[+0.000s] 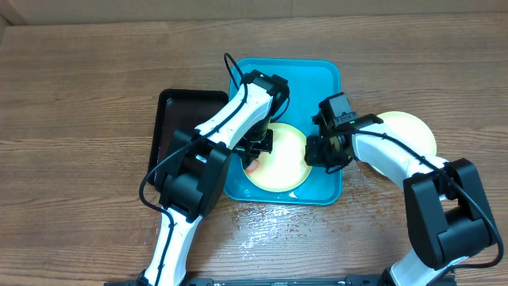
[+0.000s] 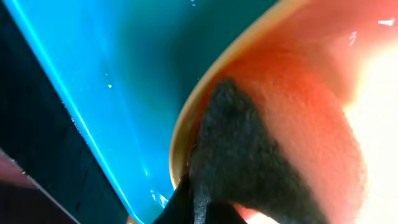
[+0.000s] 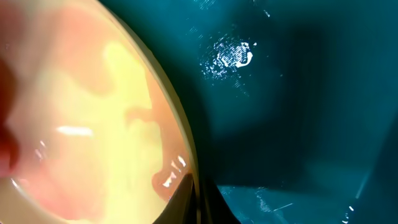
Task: Clean dirty plates on tray and stack at the side
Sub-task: 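Return the sponge to the black tray with the left gripper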
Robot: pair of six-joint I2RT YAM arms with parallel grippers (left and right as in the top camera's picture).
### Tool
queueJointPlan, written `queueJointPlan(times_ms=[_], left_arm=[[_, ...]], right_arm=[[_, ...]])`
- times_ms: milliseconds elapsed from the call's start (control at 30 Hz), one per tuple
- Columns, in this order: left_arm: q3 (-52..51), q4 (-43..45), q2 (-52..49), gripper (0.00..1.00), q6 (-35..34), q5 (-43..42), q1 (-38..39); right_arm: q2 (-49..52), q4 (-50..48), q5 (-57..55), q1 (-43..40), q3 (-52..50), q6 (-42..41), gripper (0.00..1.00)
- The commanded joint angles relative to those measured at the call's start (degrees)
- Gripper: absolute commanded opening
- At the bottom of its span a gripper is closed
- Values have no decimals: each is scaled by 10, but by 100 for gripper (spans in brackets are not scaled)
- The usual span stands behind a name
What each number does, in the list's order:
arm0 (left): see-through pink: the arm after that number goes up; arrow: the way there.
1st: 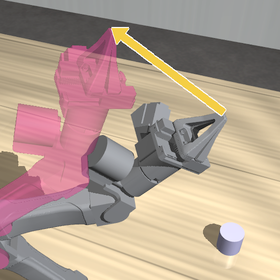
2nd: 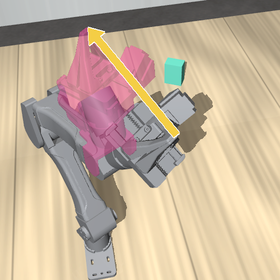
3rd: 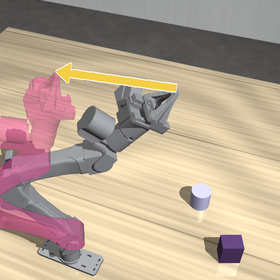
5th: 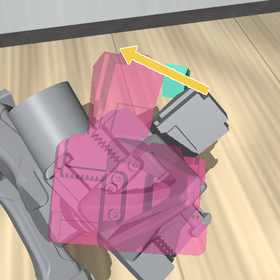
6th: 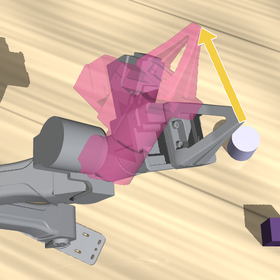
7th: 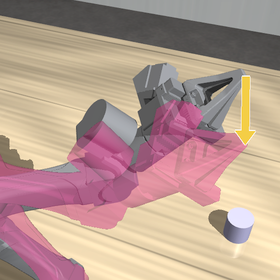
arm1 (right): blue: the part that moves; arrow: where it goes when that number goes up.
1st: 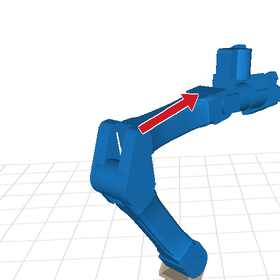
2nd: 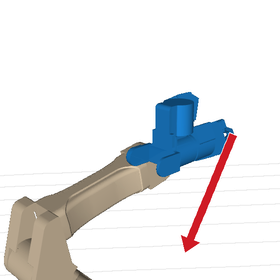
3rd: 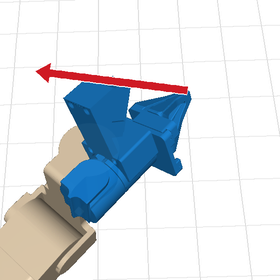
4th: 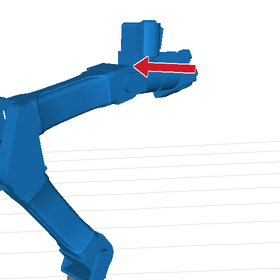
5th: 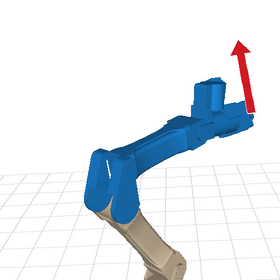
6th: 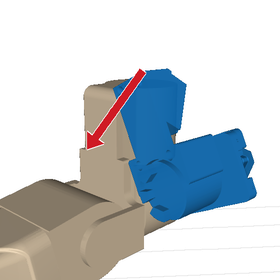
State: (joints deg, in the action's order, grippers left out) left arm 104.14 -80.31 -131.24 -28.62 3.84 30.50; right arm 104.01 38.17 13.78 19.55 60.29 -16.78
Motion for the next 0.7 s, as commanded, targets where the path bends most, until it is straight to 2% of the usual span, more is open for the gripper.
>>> queueJointPlan(times_ms=[0, 133, 233, 333, 467, 567, 667], left_arm=[[-2, 4, 41, 5, -24, -5, -23], [-2, 13, 89, 4, 9, -114, -33], [-2, 11, 140, 4, 28, -151, -53], [-2, 5, 188, 4, 44, -122, -85], [-2, -16, 226, 4, 43, -15, -150], [-12, -24, 221, 4, 43, 14, -181], [-59, 4, 218, 4, 42, 23, -202]], right_arm=[[4, 3, -23, -6, -2, 3, 4], [4, 3, -23, -6, -2, 3, 4], [4, 5, -23, -6, -2, 3, 4], [4, 4, -23, -6, -2, 3, 4], [4, 3, -25, -6, -2, 3, 4], [4, -1, -26, -6, -2, 3, 4], [4, -2, -26, -6, -2, 3, 4]])
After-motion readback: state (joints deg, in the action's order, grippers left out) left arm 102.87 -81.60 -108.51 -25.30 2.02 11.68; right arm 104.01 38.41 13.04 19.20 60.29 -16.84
